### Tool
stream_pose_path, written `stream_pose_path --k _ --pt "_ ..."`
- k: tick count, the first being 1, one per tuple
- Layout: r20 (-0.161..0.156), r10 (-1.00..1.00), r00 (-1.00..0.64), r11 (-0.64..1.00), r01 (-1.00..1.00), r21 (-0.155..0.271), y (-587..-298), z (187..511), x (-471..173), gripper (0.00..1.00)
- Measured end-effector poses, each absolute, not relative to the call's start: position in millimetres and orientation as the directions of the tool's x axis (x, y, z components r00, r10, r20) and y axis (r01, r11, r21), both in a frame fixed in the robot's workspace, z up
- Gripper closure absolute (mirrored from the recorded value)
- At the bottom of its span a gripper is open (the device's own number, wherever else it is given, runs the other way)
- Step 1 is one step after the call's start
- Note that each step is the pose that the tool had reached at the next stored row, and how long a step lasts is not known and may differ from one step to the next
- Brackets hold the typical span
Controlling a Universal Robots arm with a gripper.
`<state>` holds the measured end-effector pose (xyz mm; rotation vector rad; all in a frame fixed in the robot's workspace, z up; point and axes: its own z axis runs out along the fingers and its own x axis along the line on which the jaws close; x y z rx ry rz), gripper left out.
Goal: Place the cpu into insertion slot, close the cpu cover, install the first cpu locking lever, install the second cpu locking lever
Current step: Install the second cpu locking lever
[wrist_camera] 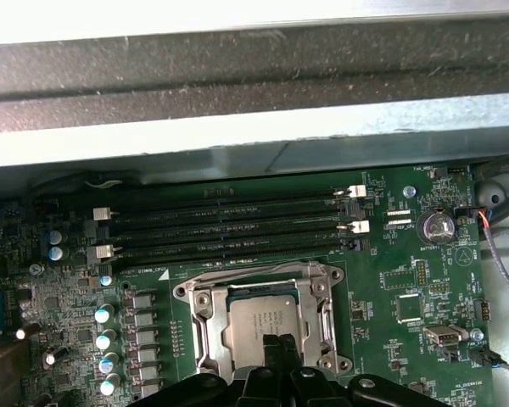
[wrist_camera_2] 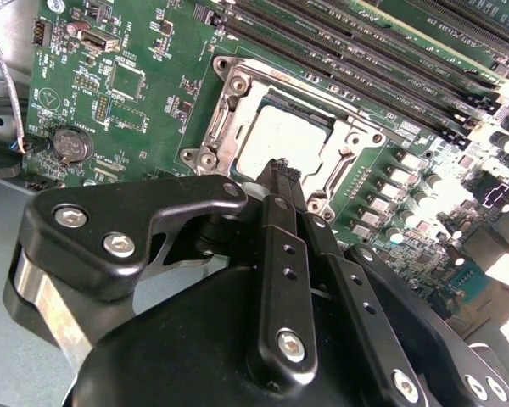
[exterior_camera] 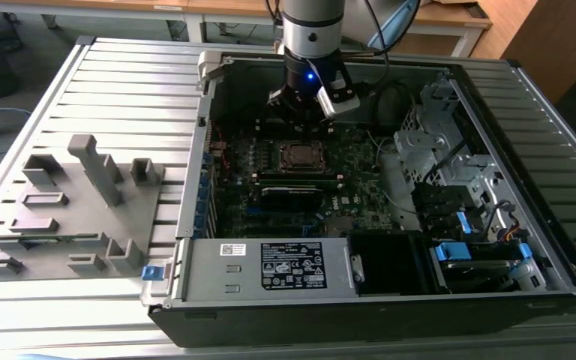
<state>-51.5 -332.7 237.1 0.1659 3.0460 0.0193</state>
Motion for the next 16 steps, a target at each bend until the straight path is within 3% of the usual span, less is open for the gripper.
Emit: stream_pose_path --k 16 --pt "-0.09 0.109 -0.99 0.994 0.108 0.017 -343 237 -52 0.9"
